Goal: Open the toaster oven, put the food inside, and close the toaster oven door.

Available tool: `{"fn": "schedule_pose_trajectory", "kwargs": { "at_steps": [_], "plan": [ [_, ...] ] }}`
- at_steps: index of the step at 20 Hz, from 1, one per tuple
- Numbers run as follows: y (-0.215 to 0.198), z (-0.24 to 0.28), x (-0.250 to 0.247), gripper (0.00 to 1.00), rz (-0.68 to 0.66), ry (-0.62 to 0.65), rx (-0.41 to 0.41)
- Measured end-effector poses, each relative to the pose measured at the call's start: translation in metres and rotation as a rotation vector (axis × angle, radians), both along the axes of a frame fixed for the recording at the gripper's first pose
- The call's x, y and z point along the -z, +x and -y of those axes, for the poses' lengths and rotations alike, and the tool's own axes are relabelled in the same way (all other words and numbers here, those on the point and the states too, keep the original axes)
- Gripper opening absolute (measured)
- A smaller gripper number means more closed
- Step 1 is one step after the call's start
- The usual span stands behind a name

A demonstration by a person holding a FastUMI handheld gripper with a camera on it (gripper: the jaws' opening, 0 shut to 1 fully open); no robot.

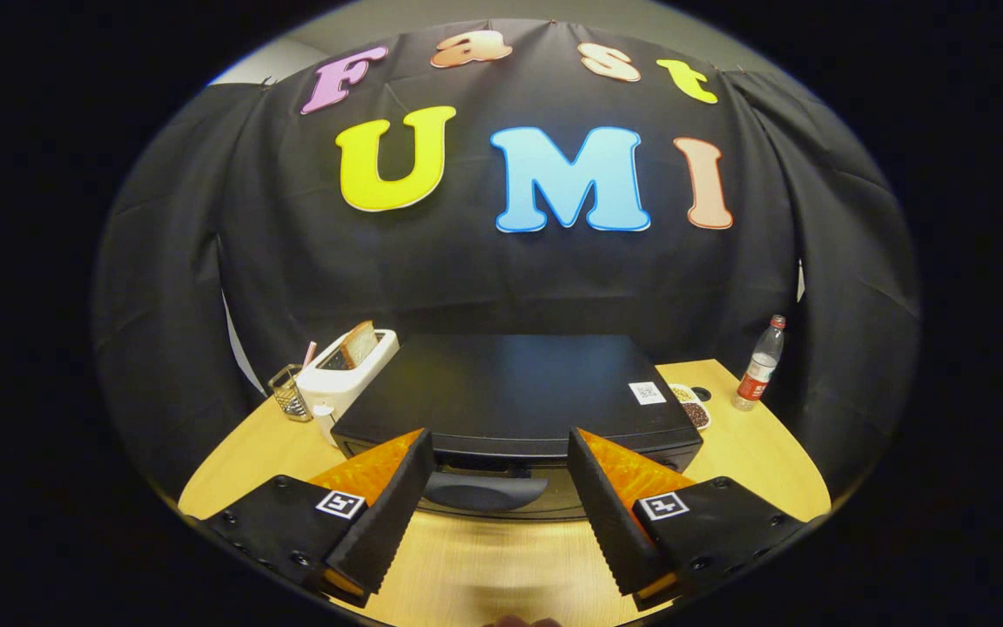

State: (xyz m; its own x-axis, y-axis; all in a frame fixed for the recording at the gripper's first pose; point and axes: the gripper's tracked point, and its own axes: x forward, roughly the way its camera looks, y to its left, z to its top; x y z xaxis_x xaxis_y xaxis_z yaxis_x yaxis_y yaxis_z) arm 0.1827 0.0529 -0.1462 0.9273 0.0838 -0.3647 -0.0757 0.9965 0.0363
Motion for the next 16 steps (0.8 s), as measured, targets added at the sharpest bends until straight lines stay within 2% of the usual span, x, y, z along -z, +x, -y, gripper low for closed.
{"fn": "schedule_pose_trajectory", "kwargs": {
  "at_steps": [7,11,16],
  "plan": [
    [0.013,-0.014,0.039,0.98,-0.093,0.01,0.01],
    [0.02,-0.013,0.041,0.98,-0.103,0.009,0.046],
    [0.018,-0.014,0.044,0.99,-0.128,-0.006,0.037]
  ]
}}
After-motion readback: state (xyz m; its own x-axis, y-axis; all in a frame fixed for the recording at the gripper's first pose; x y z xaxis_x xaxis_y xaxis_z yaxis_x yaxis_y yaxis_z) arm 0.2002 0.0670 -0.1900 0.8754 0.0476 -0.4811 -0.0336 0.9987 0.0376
